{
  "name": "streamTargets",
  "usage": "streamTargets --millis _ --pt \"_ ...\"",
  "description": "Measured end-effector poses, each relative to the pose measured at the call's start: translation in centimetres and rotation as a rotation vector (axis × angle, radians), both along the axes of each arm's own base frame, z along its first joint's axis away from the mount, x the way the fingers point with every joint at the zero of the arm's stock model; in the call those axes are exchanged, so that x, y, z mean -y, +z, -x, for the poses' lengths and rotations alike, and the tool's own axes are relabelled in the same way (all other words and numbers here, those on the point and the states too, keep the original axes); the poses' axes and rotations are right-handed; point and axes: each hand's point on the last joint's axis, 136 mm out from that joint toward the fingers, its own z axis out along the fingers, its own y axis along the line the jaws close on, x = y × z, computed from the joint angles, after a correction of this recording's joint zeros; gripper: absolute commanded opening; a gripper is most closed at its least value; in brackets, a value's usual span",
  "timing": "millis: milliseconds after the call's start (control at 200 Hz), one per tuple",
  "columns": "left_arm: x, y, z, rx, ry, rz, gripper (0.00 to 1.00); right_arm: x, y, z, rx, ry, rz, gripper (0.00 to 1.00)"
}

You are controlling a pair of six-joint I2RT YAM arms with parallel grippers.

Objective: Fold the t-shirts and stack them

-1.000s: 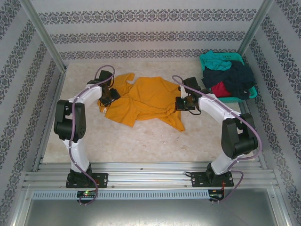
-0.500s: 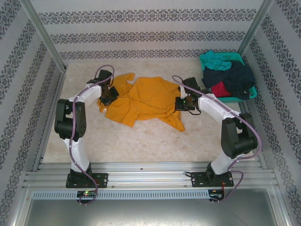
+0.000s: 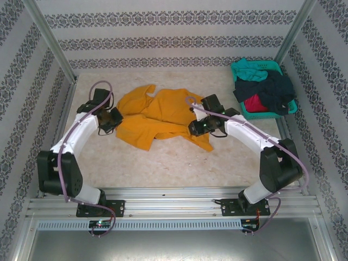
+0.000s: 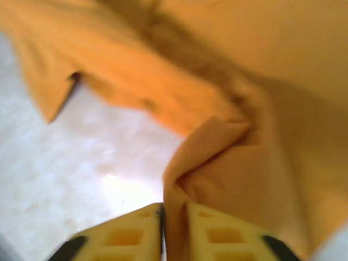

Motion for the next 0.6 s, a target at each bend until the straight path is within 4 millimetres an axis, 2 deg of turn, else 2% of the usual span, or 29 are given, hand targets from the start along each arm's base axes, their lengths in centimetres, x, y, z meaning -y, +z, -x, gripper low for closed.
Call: streamTargets --millis 25,80,165,260,405,500,600 --pt "-0.5 -0.2 0.7 -0.009 0.013 -0.001 0.0 -0.6 0.1 0.7 -0.003 0.039 -0.012 0.61" --pt "-1.3 -0.6 2.1 -0.029 0.037 0.0 0.0 -1.4 0.2 2.0 -0.021 0.087 -0.045 0.75" --pt "-2.0 -1.7 4.0 -0.072 0.061 0.0 0.0 -0.6 -0.2 2.0 -0.029 0.055 -0.061 0.78" --pt "-2.0 -2.7 5.2 -0.11 0.065 0.004 0.0 2.2 -0.9 -0.5 -0.031 -0.106 -0.02 0.78" --pt "-2.3 -4.0 6.3 -0.15 0.078 0.016 0.0 6.4 -3.2 -5.2 -0.063 -0.35 0.1 0.61" --pt "-2.7 -4.3 6.6 -0.158 0.095 0.016 0.0 7.2 -5.2 -7.0 -0.106 -0.433 0.146 0.5" --pt "-3.3 -4.1 6.8 -0.15 0.116 0.025 0.0 7.2 -7.3 -7.9 -0.163 -0.486 0.167 0.39"
